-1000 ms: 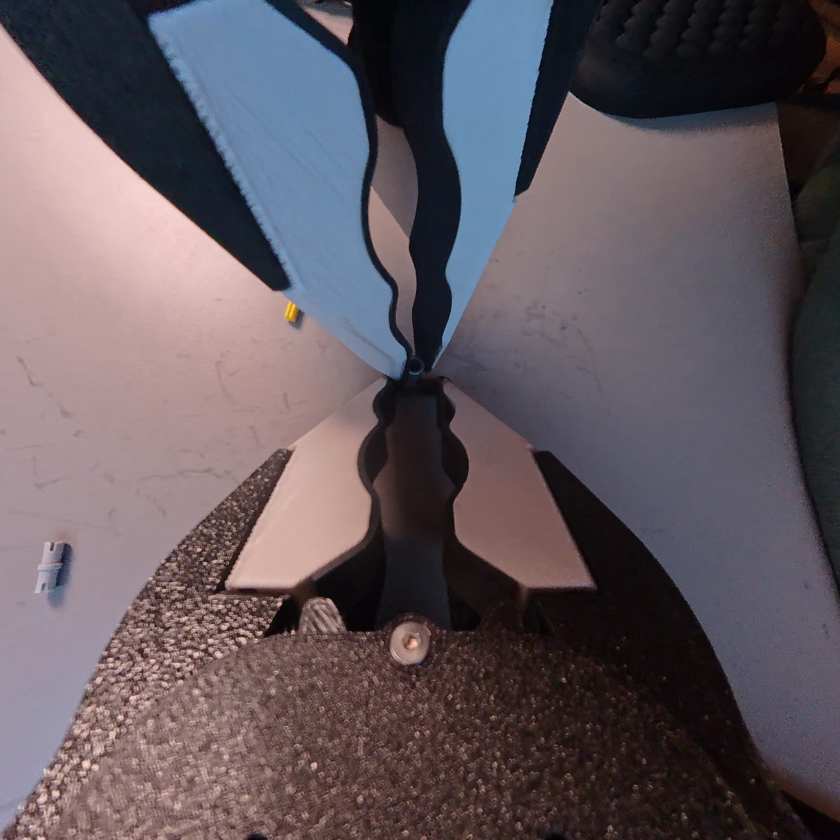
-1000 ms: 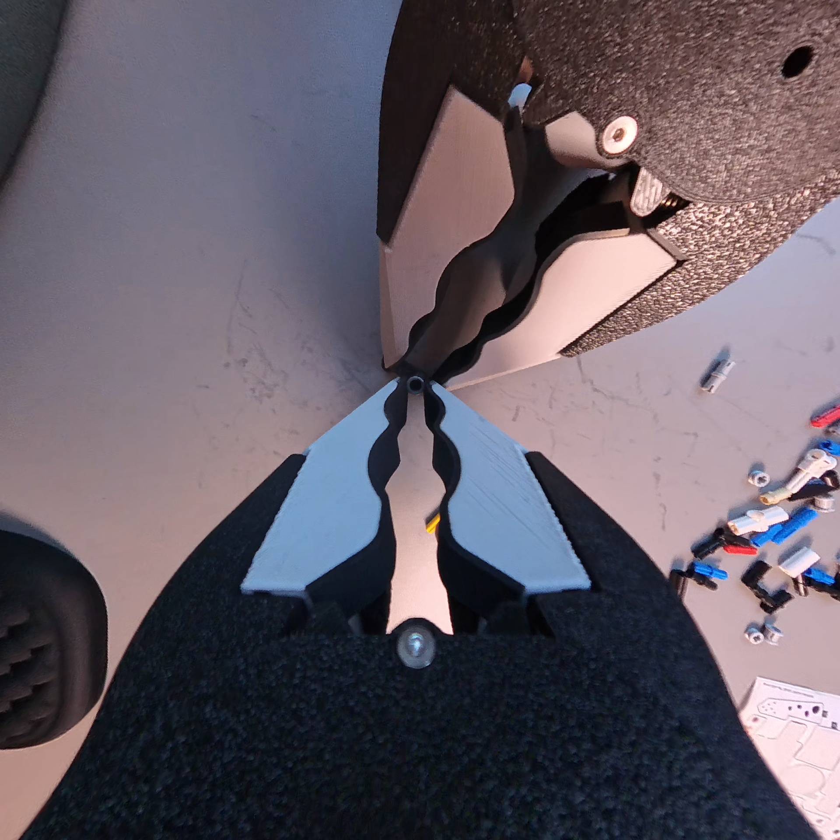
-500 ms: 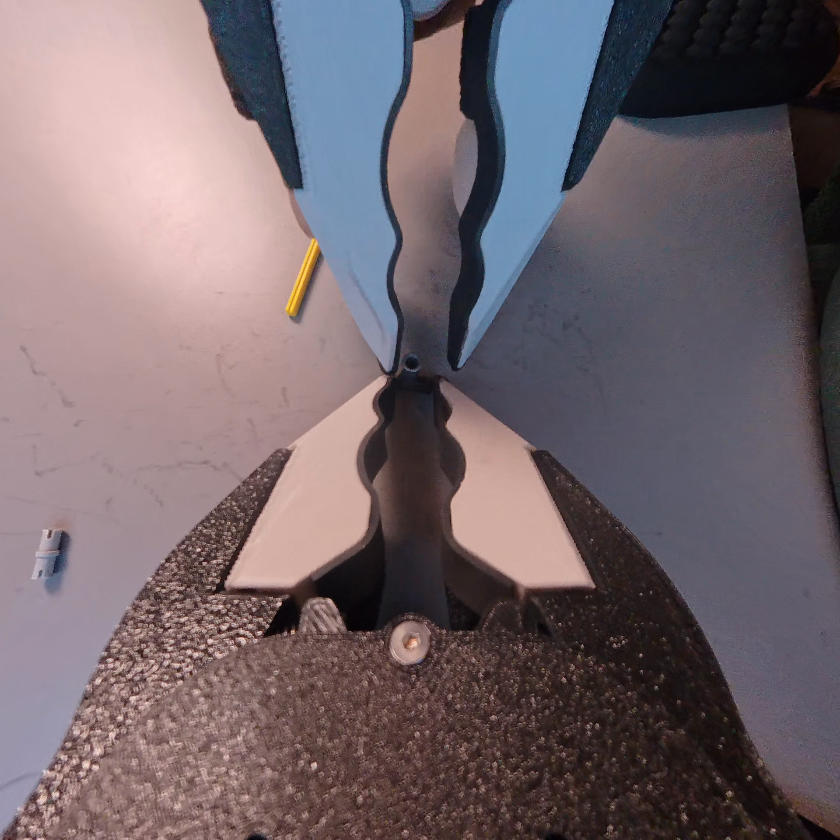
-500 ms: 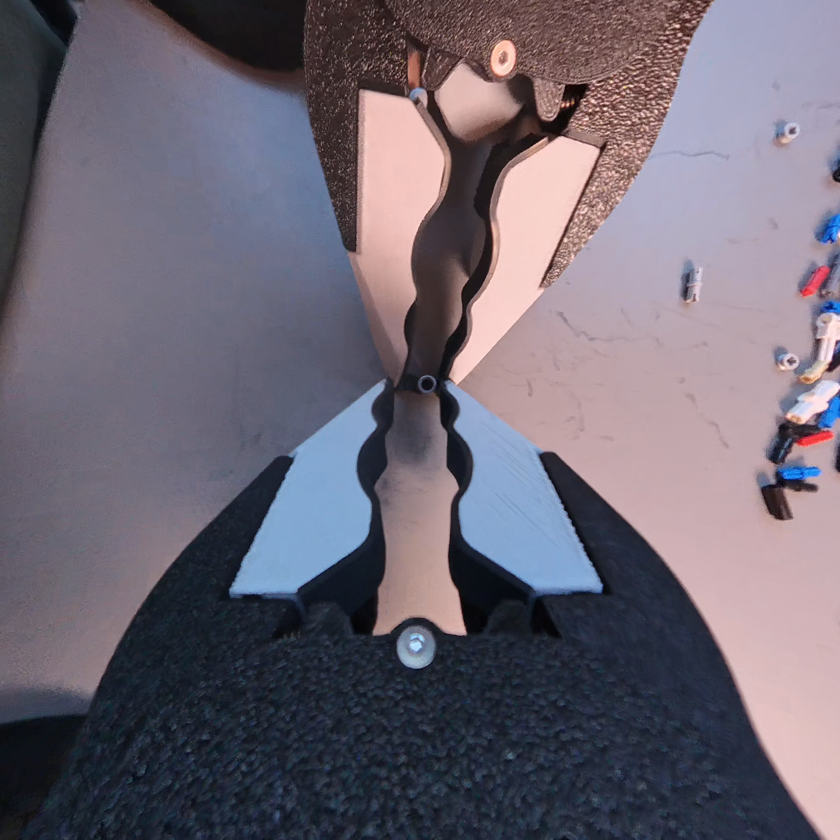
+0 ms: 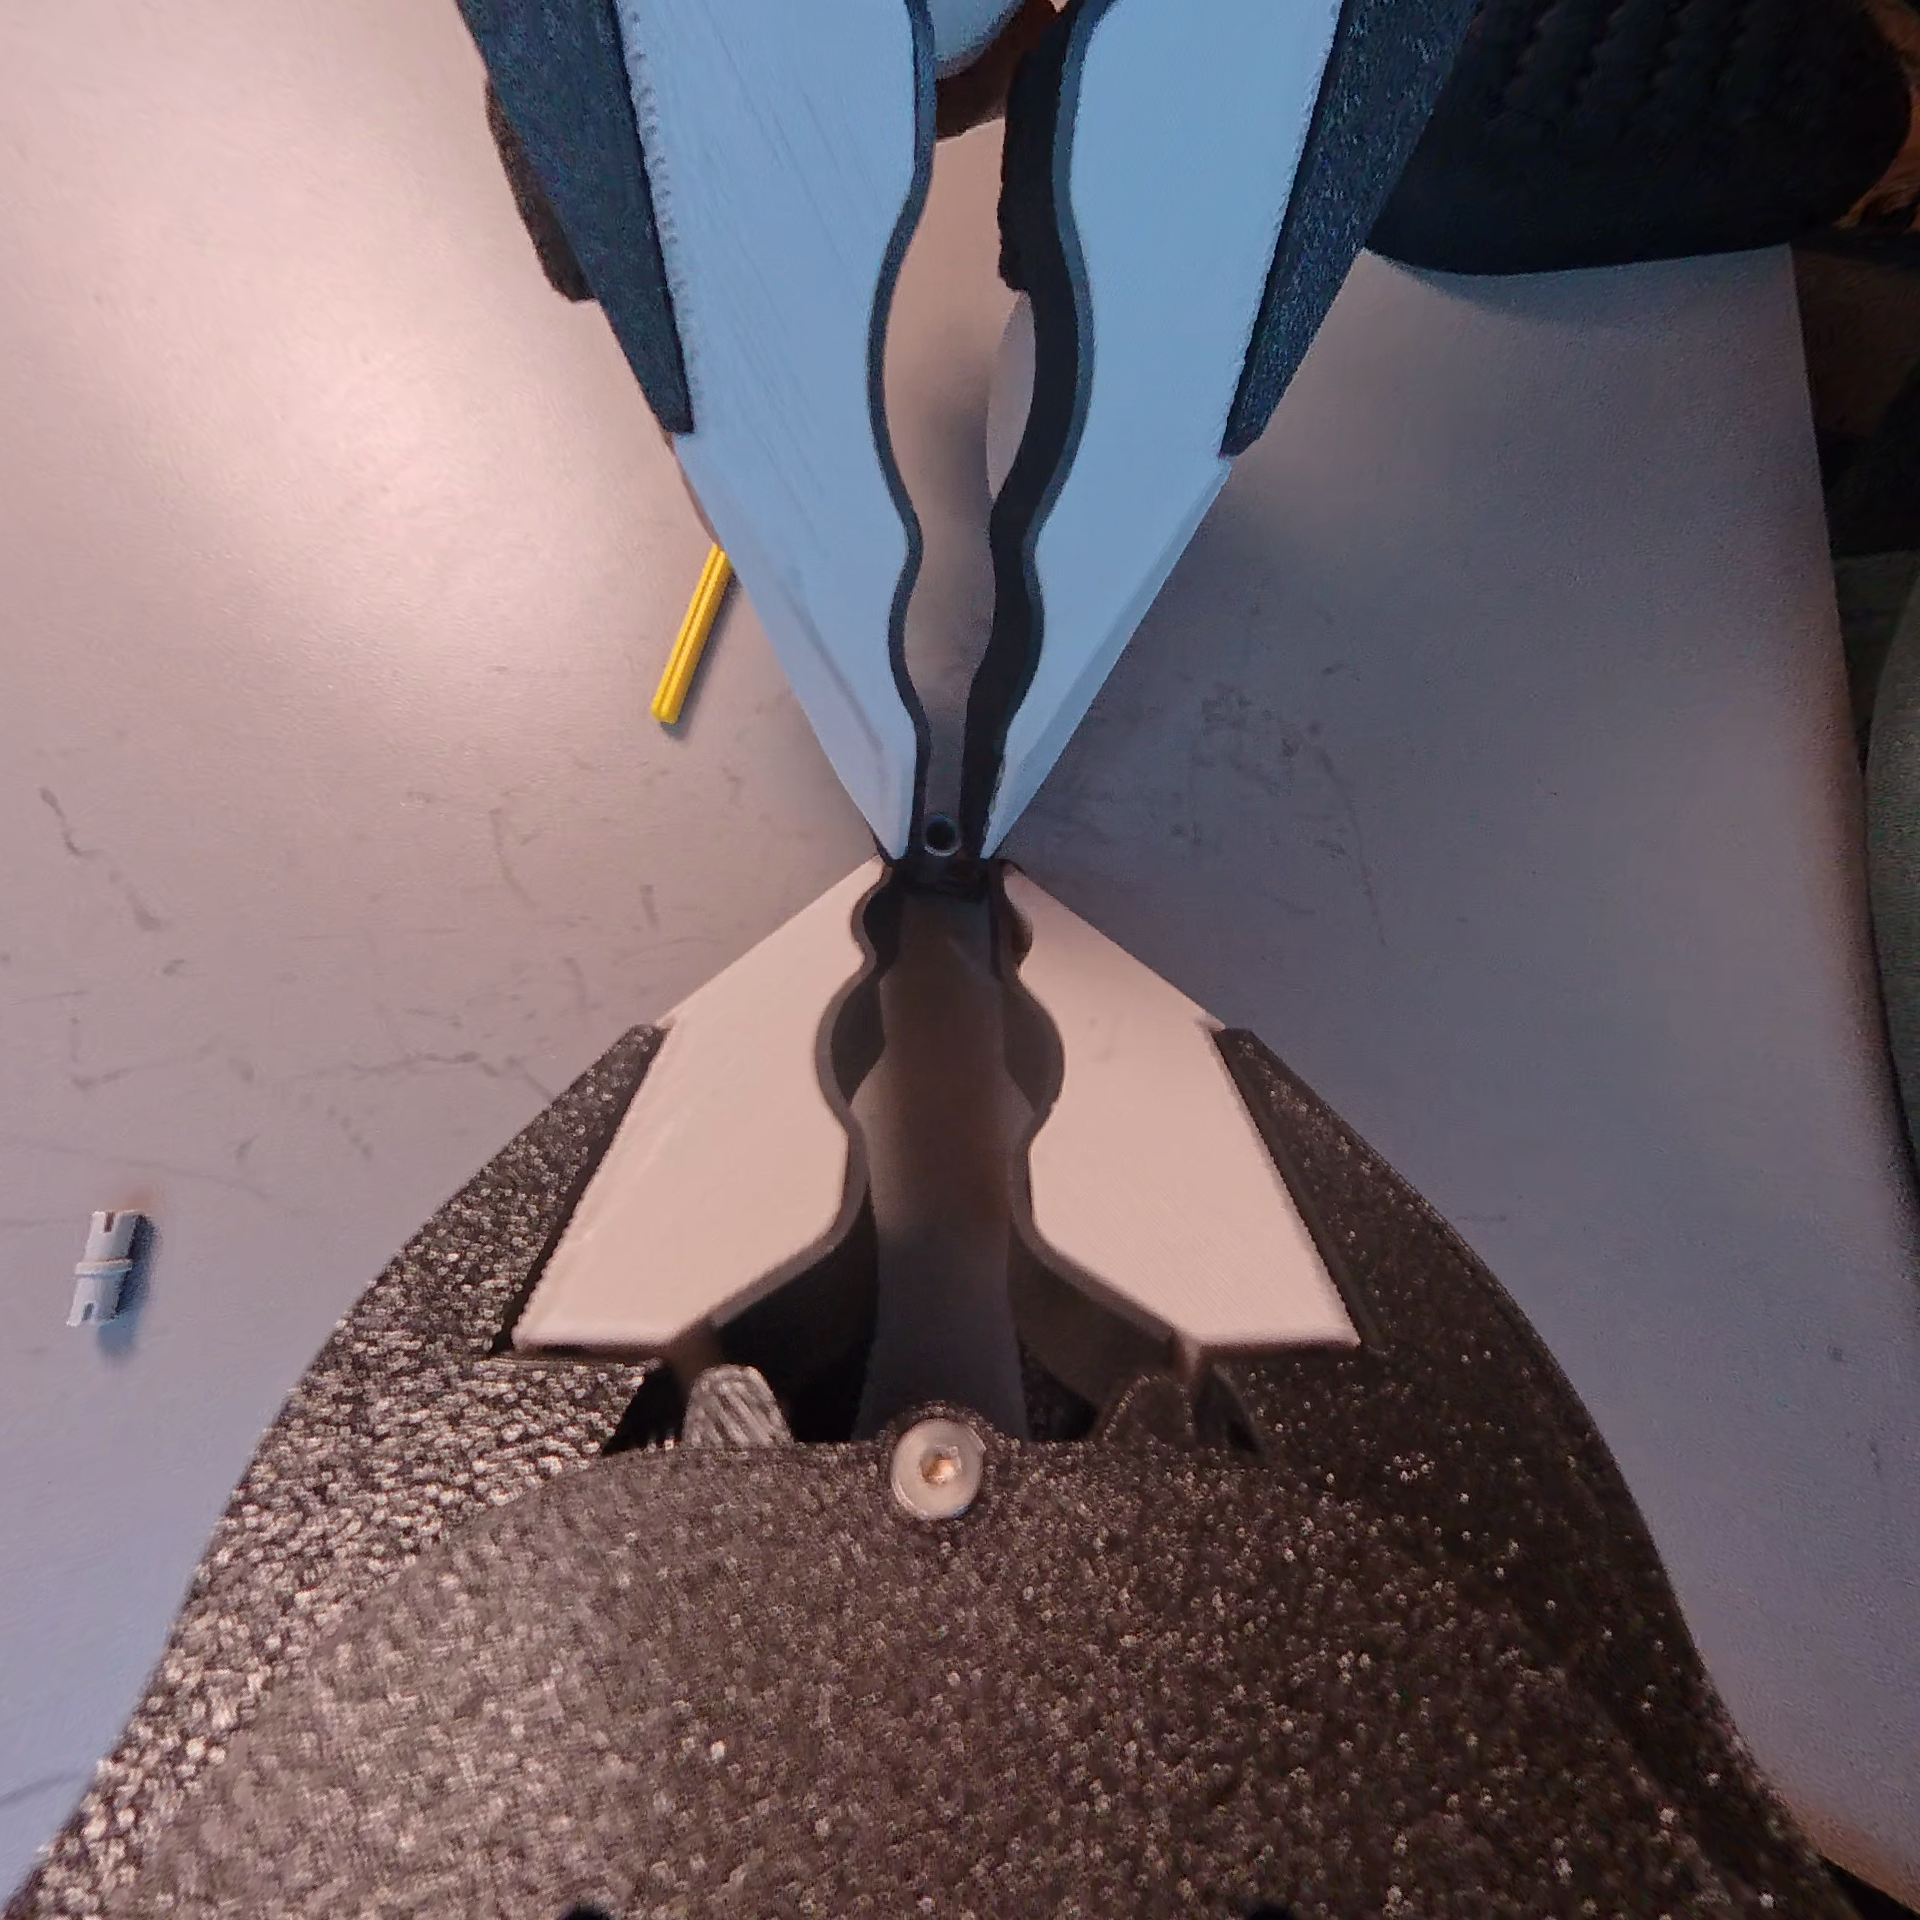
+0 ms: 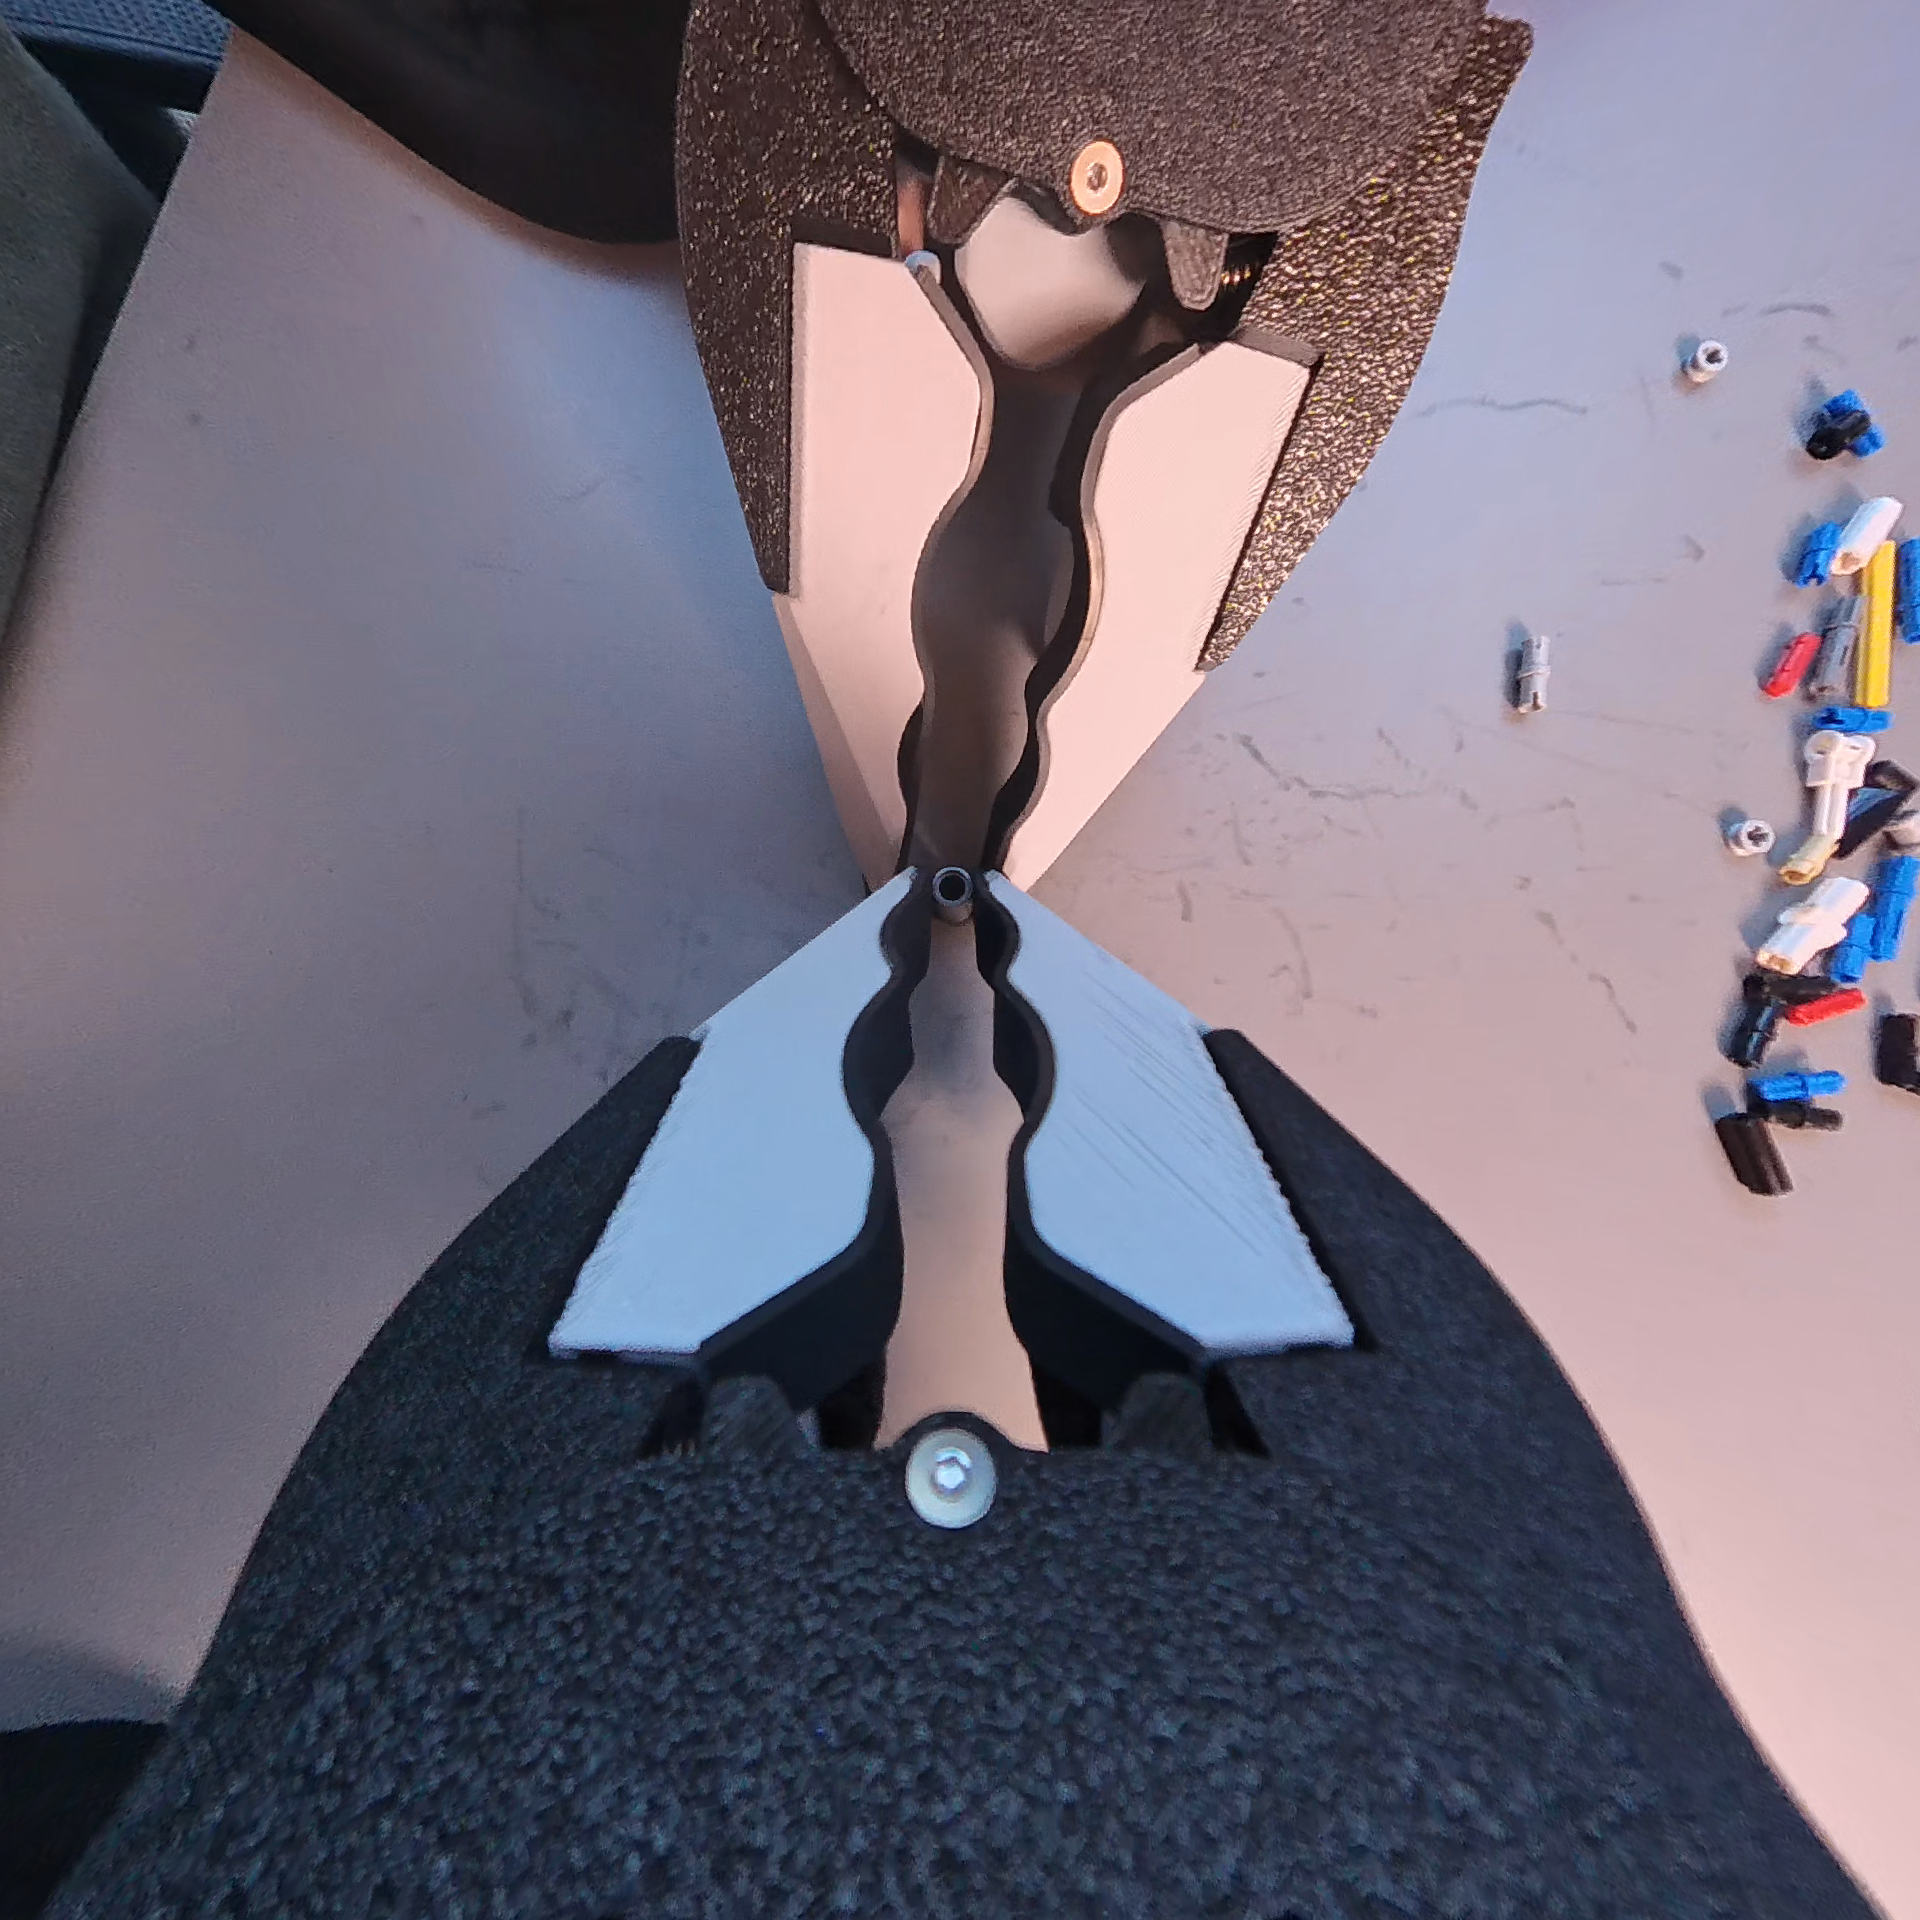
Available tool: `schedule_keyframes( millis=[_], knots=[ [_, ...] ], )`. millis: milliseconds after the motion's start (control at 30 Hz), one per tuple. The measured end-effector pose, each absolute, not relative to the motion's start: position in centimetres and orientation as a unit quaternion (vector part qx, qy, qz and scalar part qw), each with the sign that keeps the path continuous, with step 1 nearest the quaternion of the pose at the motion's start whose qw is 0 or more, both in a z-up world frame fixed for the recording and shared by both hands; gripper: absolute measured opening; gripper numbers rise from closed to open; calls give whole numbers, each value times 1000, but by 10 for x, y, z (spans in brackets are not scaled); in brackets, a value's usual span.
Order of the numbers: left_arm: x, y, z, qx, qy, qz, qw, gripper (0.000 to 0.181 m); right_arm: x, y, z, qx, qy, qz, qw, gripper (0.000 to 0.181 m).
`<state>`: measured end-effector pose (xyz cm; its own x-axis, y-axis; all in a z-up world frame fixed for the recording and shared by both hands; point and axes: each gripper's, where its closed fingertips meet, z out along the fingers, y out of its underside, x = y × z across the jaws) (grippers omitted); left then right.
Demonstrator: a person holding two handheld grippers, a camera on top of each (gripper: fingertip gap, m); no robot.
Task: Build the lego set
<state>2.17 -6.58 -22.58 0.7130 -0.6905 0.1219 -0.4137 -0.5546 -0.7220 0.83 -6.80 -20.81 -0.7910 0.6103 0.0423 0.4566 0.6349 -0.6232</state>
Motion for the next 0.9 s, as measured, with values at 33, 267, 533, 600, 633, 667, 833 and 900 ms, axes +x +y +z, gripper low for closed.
schedule_keyframes(
  millis=[33, 267, 533, 600, 633, 667, 833, 900],
  knots=[
    [22, -66, -226, -859, 321, -198, 346, 15, 8, -67, -208, -304, -895, 303, 123, 7],
    [22, -65, -226, -866, 302, -189, 350, 15, 6, -66, -209, -431, -834, 313, 144, 6],
    [22, -65, -226, -872, 286, -183, 353, 15, 6, -64, -209, -501, -784, 307, 199, 6],
    [22, -65, -226, -873, 283, -180, 353, 15, 6, -64, -208, -518, -771, 304, 213, 6],
    [22, -65, -226, -873, 284, -180, 353, 15, 6, -64, -208, -515, -770, 305, 222, 6],
    [22, -65, -226, -873, 284, -182, 353, 15, 6, -64, -208, -517, -766, 311, 224, 7],
    [22, -65, -225, -871, 288, -189, 351, 15, 13, -67, -194, -494, -760, 386, 171, 29],
    [22, -65, -225, -871, 288, -190, 351, 15, 16, -60, -185, -488, -752, 401, 189, 29]
  ],
)
